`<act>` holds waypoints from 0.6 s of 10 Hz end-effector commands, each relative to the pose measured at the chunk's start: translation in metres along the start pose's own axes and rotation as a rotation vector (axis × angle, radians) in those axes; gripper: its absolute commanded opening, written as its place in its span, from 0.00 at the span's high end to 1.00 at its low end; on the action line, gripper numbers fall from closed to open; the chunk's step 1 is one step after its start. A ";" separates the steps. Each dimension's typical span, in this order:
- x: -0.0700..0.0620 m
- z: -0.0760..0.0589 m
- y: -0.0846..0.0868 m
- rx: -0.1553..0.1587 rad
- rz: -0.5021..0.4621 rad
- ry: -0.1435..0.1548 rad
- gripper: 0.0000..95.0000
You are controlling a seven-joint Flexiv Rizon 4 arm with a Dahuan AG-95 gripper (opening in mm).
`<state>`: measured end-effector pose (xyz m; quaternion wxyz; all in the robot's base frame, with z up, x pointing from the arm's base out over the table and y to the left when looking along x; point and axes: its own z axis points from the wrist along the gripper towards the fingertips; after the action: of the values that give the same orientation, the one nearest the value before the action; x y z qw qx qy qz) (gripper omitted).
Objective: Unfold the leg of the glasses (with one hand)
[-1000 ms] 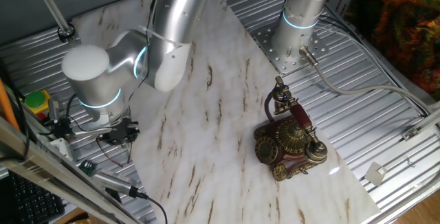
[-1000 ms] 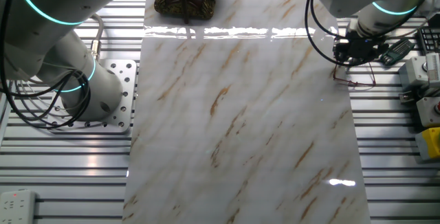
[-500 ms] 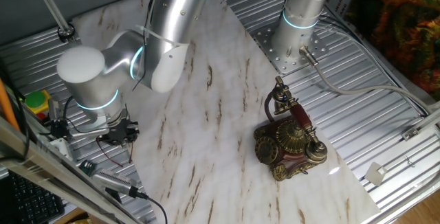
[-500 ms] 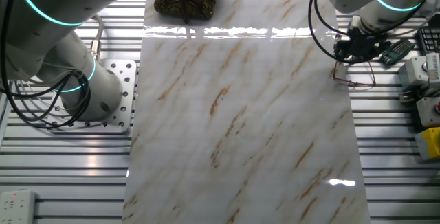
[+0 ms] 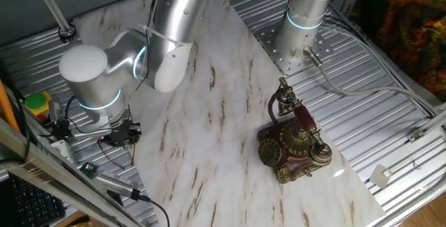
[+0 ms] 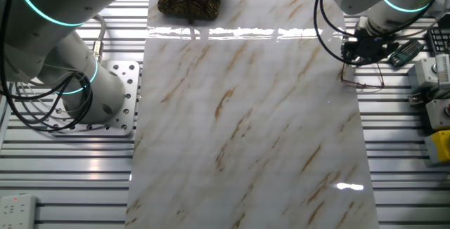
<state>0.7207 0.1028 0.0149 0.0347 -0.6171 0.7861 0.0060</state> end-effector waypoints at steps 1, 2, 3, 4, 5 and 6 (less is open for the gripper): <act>-0.001 0.001 -0.001 -0.001 -0.010 -0.004 0.60; -0.001 0.001 -0.001 -0.002 -0.016 -0.005 0.60; -0.001 0.001 -0.001 -0.002 -0.019 -0.004 0.60; -0.001 0.001 -0.001 -0.002 -0.022 -0.006 0.60; -0.001 0.001 -0.001 -0.002 -0.026 -0.008 0.60; -0.001 0.001 -0.001 -0.002 -0.027 -0.009 0.60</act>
<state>0.7219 0.1035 0.0137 0.0378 -0.6279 0.7773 0.0091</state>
